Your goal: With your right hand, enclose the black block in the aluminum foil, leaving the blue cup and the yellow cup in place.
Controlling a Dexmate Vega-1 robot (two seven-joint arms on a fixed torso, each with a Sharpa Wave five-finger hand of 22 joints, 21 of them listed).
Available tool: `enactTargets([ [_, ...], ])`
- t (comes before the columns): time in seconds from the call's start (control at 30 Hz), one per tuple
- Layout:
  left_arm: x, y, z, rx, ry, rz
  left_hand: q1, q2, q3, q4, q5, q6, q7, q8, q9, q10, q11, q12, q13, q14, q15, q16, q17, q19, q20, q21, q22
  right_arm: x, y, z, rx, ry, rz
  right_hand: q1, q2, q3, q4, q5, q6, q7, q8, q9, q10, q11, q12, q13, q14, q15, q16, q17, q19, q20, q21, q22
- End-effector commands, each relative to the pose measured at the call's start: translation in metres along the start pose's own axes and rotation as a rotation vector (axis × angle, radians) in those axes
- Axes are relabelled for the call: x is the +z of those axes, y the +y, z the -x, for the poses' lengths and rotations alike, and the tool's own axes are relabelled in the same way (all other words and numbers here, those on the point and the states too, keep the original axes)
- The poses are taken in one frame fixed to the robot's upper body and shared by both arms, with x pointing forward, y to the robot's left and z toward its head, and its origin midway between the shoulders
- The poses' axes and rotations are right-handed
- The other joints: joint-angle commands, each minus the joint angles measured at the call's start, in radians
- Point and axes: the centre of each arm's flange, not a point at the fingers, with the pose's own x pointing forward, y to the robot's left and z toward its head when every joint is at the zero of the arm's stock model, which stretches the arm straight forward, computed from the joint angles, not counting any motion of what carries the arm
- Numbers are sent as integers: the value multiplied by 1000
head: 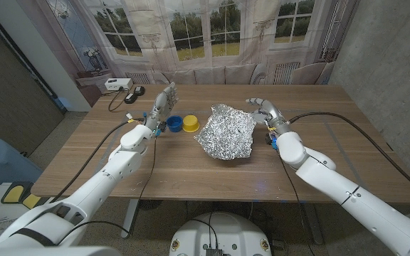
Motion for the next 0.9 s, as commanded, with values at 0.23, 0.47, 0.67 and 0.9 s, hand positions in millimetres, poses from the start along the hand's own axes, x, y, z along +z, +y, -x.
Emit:
enactTargets([
  [0.23,-5,7,-1,13,3,9,-1,0,-3,-1,4,-53,7,1,3,-59,-6,-1,3,-94,1,3,1,-23,1,3,0,8,20,-29,148,69,50,27,13,-1,0,4,-8,9,-7,4,-10,7,-6,3,64,-166,-5,5,-2,-141,16,5],
  [0.47,-5,9,-2,11,3,11,-1,0,-3,-1,4,-54,7,1,3,-59,-5,-1,3,-94,2,2,1,-23,0,3,0,7,24,-36,171,100,71,27,12,-2,0,5,-14,13,-10,4,-16,8,-9,3,68,-166,-9,6,-2,-141,24,5],
  [0.67,-6,11,-3,12,3,12,-1,0,-4,-2,4,-54,7,1,3,-59,-5,-1,3,-94,1,2,1,-22,0,3,0,5,25,-39,178,126,97,21,6,-6,3,7,-14,9,-11,4,-23,9,-13,3,60,-163,-24,4,-17,-141,32,4],
  [0.9,-5,11,-4,10,5,10,0,1,-4,-2,4,-53,7,1,3,-59,-5,-2,3,-94,1,2,1,-22,0,3,0,3,25,-37,207,138,140,-19,-16,-44,18,6,-33,-7,-23,6,-47,7,-27,7,-5,-168,-54,32,-118,-77,55,-1],
])
